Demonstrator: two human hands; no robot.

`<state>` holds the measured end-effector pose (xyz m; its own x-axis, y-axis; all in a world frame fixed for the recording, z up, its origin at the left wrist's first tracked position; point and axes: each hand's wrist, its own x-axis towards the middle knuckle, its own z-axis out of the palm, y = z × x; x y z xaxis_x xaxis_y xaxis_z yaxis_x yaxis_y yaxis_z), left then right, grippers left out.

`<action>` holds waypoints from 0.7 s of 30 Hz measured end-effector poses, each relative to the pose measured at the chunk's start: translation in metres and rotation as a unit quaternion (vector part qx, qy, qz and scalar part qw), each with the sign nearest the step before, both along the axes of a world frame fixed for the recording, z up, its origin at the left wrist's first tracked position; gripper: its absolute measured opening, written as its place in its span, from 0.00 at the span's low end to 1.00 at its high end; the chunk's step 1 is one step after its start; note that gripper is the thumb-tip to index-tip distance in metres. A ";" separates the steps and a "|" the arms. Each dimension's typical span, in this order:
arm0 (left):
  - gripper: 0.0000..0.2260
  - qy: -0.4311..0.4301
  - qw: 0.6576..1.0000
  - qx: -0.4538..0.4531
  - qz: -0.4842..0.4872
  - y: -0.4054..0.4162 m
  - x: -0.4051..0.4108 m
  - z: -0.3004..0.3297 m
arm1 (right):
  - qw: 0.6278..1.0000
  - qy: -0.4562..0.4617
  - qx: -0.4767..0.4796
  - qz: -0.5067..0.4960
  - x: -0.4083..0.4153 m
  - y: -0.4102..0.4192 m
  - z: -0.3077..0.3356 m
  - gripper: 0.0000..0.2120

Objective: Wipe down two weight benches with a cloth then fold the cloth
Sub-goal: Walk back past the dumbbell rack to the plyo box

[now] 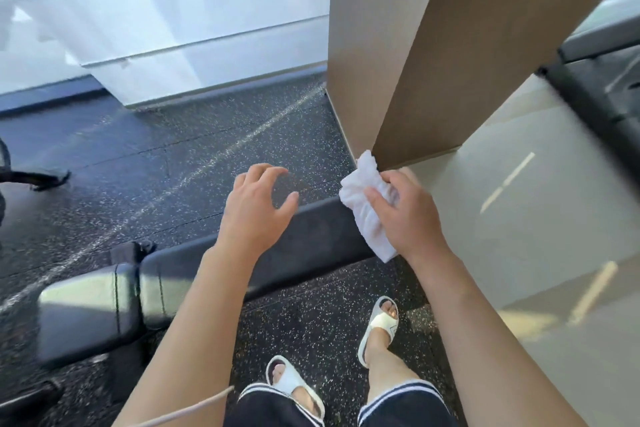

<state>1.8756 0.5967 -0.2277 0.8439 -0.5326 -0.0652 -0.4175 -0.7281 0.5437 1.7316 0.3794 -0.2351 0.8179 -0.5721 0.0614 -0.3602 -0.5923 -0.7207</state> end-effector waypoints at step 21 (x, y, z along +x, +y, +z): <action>0.28 -0.081 0.973 0.015 0.216 0.246 0.019 0.178 | 0.967 -0.067 -0.074 0.234 0.157 0.189 0.171 0.10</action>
